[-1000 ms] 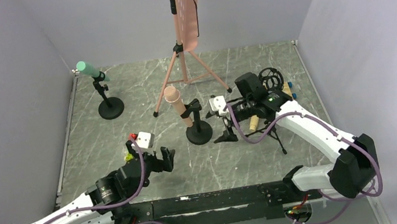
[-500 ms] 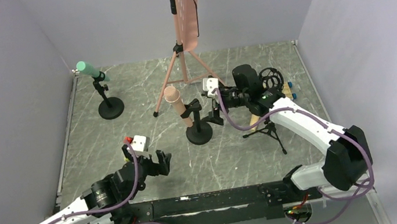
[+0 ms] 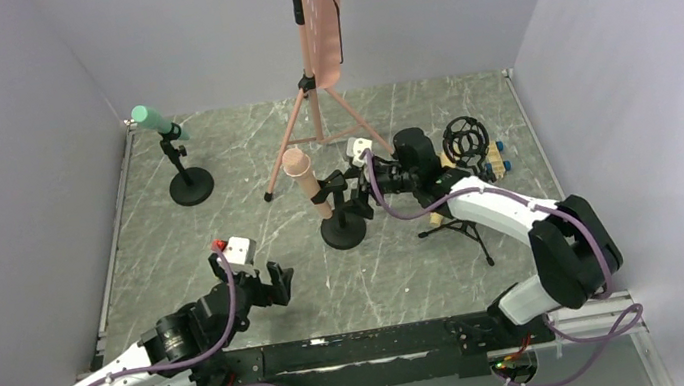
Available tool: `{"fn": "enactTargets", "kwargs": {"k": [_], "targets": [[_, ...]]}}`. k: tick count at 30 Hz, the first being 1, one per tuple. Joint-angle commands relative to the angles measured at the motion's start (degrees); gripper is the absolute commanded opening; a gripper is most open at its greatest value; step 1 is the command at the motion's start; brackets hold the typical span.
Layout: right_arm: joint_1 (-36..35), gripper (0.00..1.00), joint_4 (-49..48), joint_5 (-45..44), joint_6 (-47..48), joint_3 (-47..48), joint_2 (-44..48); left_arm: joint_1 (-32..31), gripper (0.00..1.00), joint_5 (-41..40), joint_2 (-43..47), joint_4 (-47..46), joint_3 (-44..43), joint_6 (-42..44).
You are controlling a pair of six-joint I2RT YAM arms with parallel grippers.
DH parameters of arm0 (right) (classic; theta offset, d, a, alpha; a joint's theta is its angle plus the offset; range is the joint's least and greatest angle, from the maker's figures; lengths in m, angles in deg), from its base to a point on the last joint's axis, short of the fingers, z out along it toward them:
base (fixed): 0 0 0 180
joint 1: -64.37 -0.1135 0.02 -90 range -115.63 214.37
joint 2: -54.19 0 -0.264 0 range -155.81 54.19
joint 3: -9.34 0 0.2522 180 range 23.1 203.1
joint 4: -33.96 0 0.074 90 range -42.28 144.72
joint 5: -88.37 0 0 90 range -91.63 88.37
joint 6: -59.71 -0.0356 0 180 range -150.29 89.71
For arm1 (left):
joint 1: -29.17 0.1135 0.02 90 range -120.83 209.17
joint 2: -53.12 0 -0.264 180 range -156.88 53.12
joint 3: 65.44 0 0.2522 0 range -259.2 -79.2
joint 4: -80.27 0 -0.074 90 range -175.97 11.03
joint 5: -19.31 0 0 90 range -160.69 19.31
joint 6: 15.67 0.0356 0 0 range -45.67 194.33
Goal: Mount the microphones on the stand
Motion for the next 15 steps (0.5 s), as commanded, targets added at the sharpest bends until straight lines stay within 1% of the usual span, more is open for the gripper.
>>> {"fn": "enactTargets", "kwargs": {"k": [1, 4, 10, 13, 15], "targets": [[0.29, 0.77, -7.84, 4.31, -2.82, 0.34, -1.41, 0.20, 0.99, 0.42, 1.13, 0.44, -0.23, -1.06], [0.29, 0.71, -10.73, 6.64, -3.63, -0.30, -2.50, 0.19, 0.99, 0.35, 1.65, 1.00, -0.49, -1.24], [0.66, 0.67, -14.65, 9.65, -3.32, -0.94, -4.08, 0.15, 0.99, 0.27, 2.45, 2.04, -0.84, -1.16], [0.80, 0.59, -15.41, 11.21, -4.07, -0.28, -5.51, 0.20, 0.99, 0.25, 2.28, 2.27, -1.13, -1.47], [1.07, 0.49, -16.79, 12.28, -4.87, -0.44, -6.05, 0.20, 0.99, 0.33, 2.09, 2.43, -1.30, -1.70]]}}
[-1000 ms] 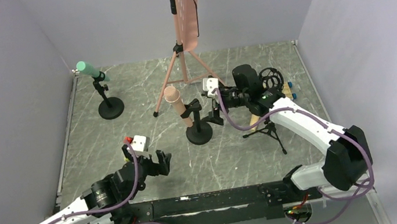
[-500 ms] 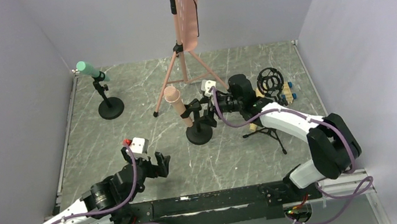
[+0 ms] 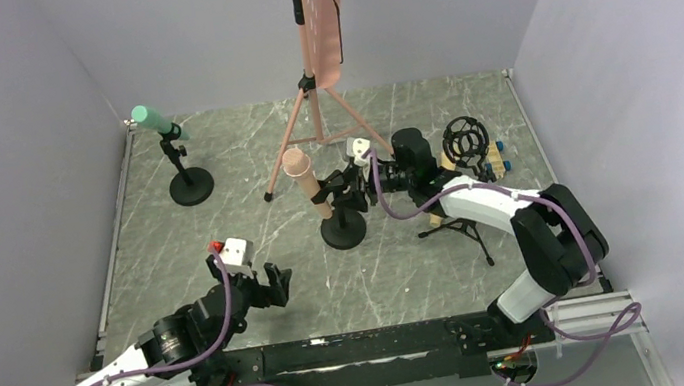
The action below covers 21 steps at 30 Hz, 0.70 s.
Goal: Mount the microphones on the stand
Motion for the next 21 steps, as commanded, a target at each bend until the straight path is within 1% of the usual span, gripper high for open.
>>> {"fn": "enactTargets", "kwargs": {"k": [1, 4, 7, 9, 13, 16, 21], "targets": [[0.55, 0.44, -6.19, 4.83, -1.93, 0.26, -1.39, 0.24, 0.99, 0.34, 0.05, 0.94, -1.36, -1.03], [0.64, 0.29, -6.75, 5.19, -2.16, -0.03, -1.29, 0.20, 0.99, 0.32, -0.12, 1.04, -1.37, -1.13], [0.73, 0.18, -8.77, 3.81, -3.14, -1.03, -0.09, 0.19, 0.99, 0.26, -0.14, 0.99, -1.57, -1.02], [0.85, 0.12, -10.43, 1.46, -3.86, -1.64, 1.08, 0.20, 0.99, 0.12, -0.13, 1.08, -1.82, -0.88], [0.81, 0.06, -11.44, -5.26, -5.00, -0.13, 1.14, 0.20, 0.99, -0.31, 0.21, 1.58, -2.63, -0.49], [0.82, 0.06, -12.72, -10.44, -5.67, 1.93, -0.94, 0.20, 0.99, -0.54, 0.51, 2.25, -3.35, -0.46], [1.22, 0.06, -12.47, -17.08, -6.92, 8.96, -6.63, 0.19, 0.99, -0.92, 0.68, 3.33, -4.07, -1.12]]}}
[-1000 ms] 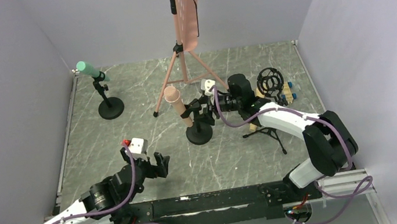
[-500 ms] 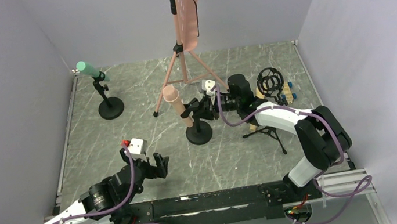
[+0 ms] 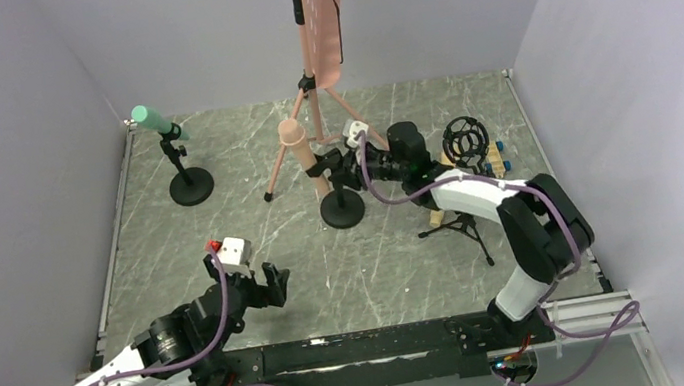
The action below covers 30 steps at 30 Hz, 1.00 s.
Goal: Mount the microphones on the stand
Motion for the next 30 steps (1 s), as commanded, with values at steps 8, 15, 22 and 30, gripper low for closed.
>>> {"fn": "enactTargets", "kwargs": {"k": [8, 15, 22, 30], "targets": [[2.18, 0.06, -6.61, -13.42, -4.54, 15.08, -10.71, 0.19, 0.99, -1.38, -0.99, 0.27, -3.02, -1.12], [2.73, 0.09, -6.15, -13.49, -4.95, 16.55, -13.08, 0.20, 0.99, -1.21, -2.47, -0.88, -3.35, -0.50], [3.07, 0.46, -4.72, -8.74, -4.01, 15.46, -10.60, 0.20, 0.99, -0.38, -1.08, -0.81, -3.07, -0.79], [3.09, 0.86, -2.11, -7.20, -3.71, 12.64, -4.35, 0.20, 0.99, 0.64, 0.09, -1.40, -3.03, 0.30]]}}
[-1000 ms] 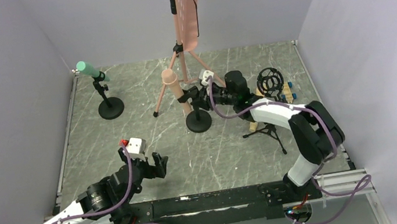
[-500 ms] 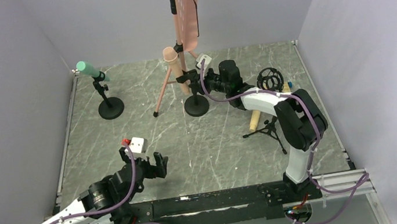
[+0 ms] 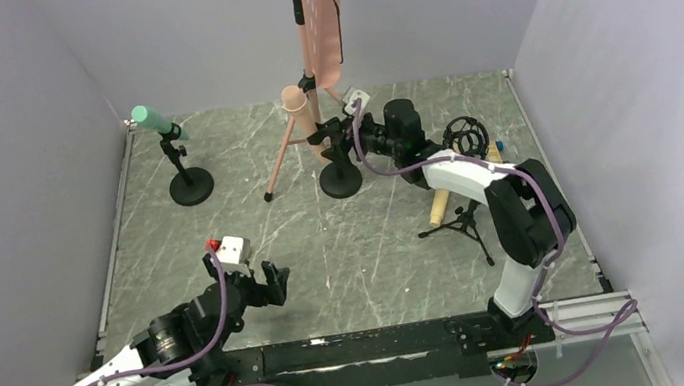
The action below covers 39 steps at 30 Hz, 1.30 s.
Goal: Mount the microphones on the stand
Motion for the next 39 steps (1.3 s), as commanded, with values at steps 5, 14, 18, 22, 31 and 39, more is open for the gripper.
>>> {"fn": "enactTargets", "kwargs": {"k": [5, 14, 18, 22, 31, 39], "targets": [[0.39, 1.00, 3.24, 2.45, 1.45, -1.83, 8.58, 0.17, 0.99, 1.41, 0.82, -1.16, -3.19, 1.38], [0.45, 1.00, 13.10, -0.54, 5.95, -4.08, 14.07, 0.18, 0.99, 4.07, 4.29, -0.62, -3.60, 2.88], [0.44, 1.00, 23.48, 1.52, 11.88, -2.61, 18.22, 0.20, 0.99, 4.86, 7.68, -3.52, -3.06, 6.13], [0.46, 1.00, 38.02, 11.52, 24.50, -1.34, 24.03, 0.20, 0.99, 7.80, 9.04, -8.81, -4.08, 12.23], [1.92, 1.00, 79.97, 31.63, 52.68, 7.45, 36.49, 3.58, 0.99, 17.08, -7.46, -10.54, -13.95, 18.84], [16.29, 1.00, 82.38, 34.55, 37.82, 15.92, 45.70, 10.01, 0.99, 26.73, -8.56, -18.61, -10.48, 15.48]]}}
